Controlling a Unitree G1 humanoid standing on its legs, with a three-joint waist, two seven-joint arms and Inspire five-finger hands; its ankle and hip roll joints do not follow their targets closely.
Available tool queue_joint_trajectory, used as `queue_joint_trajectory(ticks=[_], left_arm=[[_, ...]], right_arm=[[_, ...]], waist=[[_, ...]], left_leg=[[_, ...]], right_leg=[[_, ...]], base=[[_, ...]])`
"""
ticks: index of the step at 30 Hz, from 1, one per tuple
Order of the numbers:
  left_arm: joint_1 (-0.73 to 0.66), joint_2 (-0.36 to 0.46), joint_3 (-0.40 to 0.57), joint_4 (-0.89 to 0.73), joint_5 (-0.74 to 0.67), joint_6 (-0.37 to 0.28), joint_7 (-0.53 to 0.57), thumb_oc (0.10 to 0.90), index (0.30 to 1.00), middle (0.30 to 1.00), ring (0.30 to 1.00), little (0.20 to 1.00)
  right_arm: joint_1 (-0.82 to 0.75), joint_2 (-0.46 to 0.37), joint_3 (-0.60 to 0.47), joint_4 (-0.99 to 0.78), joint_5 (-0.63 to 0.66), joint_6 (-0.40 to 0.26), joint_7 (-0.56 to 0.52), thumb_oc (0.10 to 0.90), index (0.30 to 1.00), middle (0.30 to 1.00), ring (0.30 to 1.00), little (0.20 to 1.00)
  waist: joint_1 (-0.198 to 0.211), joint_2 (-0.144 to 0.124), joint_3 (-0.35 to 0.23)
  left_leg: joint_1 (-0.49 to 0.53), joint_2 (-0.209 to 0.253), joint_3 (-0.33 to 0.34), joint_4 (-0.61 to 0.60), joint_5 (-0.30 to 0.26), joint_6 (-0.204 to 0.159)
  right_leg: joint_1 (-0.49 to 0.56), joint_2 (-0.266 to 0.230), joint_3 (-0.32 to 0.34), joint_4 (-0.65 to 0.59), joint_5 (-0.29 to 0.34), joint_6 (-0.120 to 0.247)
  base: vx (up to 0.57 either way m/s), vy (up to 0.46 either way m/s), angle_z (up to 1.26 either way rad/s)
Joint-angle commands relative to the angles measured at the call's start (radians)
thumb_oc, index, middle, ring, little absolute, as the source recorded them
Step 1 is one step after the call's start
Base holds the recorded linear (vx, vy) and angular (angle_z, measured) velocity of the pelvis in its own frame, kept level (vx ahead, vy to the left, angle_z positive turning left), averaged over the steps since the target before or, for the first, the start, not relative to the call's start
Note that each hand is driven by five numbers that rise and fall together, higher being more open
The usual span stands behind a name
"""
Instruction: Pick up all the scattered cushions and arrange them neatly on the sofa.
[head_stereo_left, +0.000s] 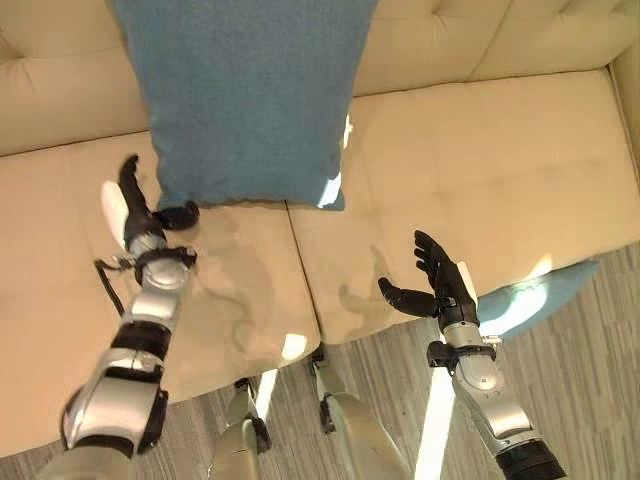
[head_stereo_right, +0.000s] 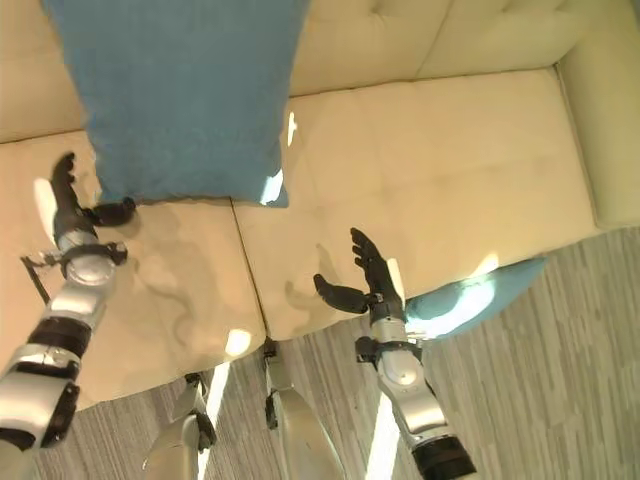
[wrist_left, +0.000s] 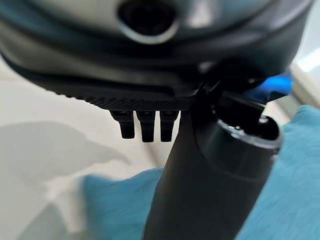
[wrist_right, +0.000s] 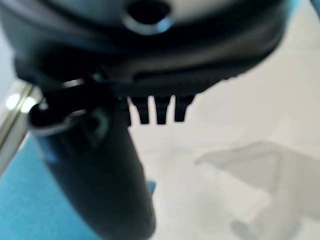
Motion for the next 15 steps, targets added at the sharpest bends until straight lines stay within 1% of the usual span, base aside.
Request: queue_joint_trajectory(ticks=[1, 5, 11, 12, 13, 14, 15], left_arm=[[-0.164, 0.121, -0.059, 0.009, 0.002, -0.082, 0.017, 0.800, 0.900, 0.900, 0.900, 0.900], [-0.260, 0.155, -0.113, 0.043, -0.013, -0.082, -0.021, 0.800, 0.900, 0.900, 0.900, 0.900], [-0.316, 0.138, -0.136, 0.086, -0.078, -0.087, -0.076, 0.800, 0.900, 0.900, 0.900, 0.900], [-0.320, 0.125, -0.133, 0.090, -0.112, -0.095, -0.099, 0.489, 0.434, 0.434, 0.434, 0.434], [-0.319, 0.125, -0.132, 0.090, -0.112, -0.095, -0.099, 0.489, 0.434, 0.434, 0.434, 0.434], [-0.315, 0.118, -0.124, 0.082, -0.134, -0.101, -0.111, 0.400, 0.300, 0.300, 0.300, 0.300], [-0.312, 0.112, -0.122, 0.079, -0.150, -0.105, -0.124, 0.400, 0.300, 0.300, 0.300, 0.300]], right_arm=[[-0.016, -0.042, -0.072, -0.102, 0.011, -0.117, -0.003, 0.800, 0.900, 0.900, 0.900, 0.900], [-0.018, -0.065, -0.083, -0.122, 0.016, -0.121, 0.010, 0.800, 0.900, 0.900, 0.900, 0.900], [-0.011, -0.083, -0.096, -0.141, 0.014, -0.117, 0.025, 0.800, 0.900, 0.900, 0.900, 0.900], [-0.011, -0.089, -0.098, -0.143, 0.008, -0.114, 0.028, 0.800, 0.900, 0.900, 0.900, 0.900], [-0.010, -0.090, -0.098, -0.143, 0.008, -0.114, 0.028, 0.800, 0.900, 0.900, 0.900, 0.900], [-0.010, -0.091, -0.102, -0.145, 0.003, -0.112, 0.026, 0.800, 0.900, 0.900, 0.900, 0.900], [-0.011, -0.092, -0.107, -0.141, 0.003, -0.110, 0.025, 0.800, 0.900, 0.900, 0.900, 0.900]], waist=[[-0.017, -0.012, -0.056], [-0.025, -0.010, -0.050], [-0.033, -0.002, -0.051], [-0.036, -0.001, -0.053], [-0.036, 0.000, -0.054], [-0.036, 0.000, -0.055], [-0.037, 0.000, -0.057]], left_leg=[[-0.060, -0.002, -0.071, 0.165, -0.172, -0.016], [-0.078, -0.007, -0.065, 0.168, -0.173, -0.012], [-0.100, -0.016, -0.070, 0.176, -0.177, -0.007], [-0.106, -0.018, -0.071, 0.181, -0.180, -0.007], [-0.107, -0.017, -0.071, 0.182, -0.180, -0.007], [-0.112, -0.018, -0.070, 0.185, -0.181, -0.006], [-0.113, -0.019, -0.069, 0.189, -0.184, -0.005]], right_leg=[[-0.022, -0.060, -0.022, 0.059, -0.054, 0.138], [-0.035, -0.062, -0.017, 0.046, -0.038, 0.145], [-0.049, -0.069, -0.020, 0.038, -0.030, 0.150], [-0.052, -0.070, -0.019, 0.037, -0.028, 0.151], [-0.052, -0.070, -0.019, 0.037, -0.028, 0.151], [-0.053, -0.071, -0.017, 0.036, -0.026, 0.152], [-0.053, -0.072, -0.017, 0.036, -0.026, 0.152]], base=[[0.00, 0.064, -0.01], [0.00, 0.030, -0.04], [0.00, 0.004, -0.01], [0.00, 0.000, 0.00], [0.00, 0.000, 0.00], [0.00, 0.000, 0.00], [0.00, 0.000, 0.00]])
